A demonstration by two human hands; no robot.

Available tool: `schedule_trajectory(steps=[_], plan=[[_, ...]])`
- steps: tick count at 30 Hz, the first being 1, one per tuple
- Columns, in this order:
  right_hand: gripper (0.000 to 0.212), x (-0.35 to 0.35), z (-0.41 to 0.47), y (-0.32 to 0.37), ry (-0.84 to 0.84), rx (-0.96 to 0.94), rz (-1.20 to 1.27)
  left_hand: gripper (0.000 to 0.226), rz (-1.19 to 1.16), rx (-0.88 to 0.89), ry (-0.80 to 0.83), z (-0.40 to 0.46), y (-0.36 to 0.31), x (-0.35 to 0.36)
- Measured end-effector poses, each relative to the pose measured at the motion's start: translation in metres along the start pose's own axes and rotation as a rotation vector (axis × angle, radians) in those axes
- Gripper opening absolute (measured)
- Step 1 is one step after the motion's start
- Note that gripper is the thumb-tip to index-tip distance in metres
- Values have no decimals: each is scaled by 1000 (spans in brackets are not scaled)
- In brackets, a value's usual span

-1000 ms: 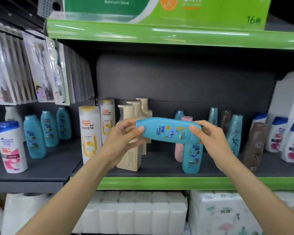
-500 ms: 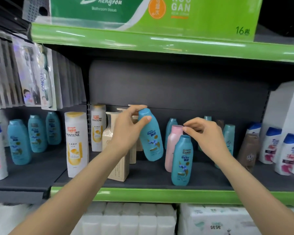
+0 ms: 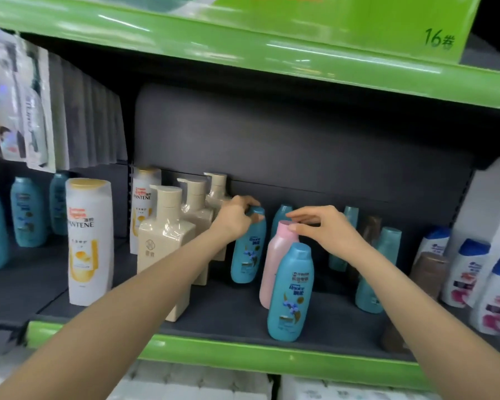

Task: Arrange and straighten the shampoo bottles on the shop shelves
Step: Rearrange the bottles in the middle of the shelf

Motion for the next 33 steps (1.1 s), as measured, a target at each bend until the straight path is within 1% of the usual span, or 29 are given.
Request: schedule_trajectory(steps=[2,6,10,12,15,17,22,33], plan=[[20,1,2,-3,16,-24,-2,35,-10,-38,53,10,5,11],[21,0,0,-7,-11,-60,18,36,-35,-87,113,18,12,27],[26,4,-1,-9,-34,-85,51,54,-64,-114,180,17,13,27],[27,4,-1,-8,-42,-84,67,58,-79,-150,227,14,18,24],[31,5,-3,-6,-47,-91,78,60,40,-212,275,8,30,25],[31,6,-2,-6,-48,-92,74,54,49,-219,267,6,37,28],[27,7,-2,-8,-53,-94,79,40,-52,-176,216,7,43,36],[29,10,-1,-18,-81,-92,92,37,-42,-143,213,13,37,54]])
Point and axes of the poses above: each hand's wrist, its own z-axis towards the middle knuckle, its own x-axis out of the palm, y = z × x, the point moved 3 cm from there along z, towards the middle knuckle, and after that the axes turned 11 degrees about -x, right-handed, at the moved point
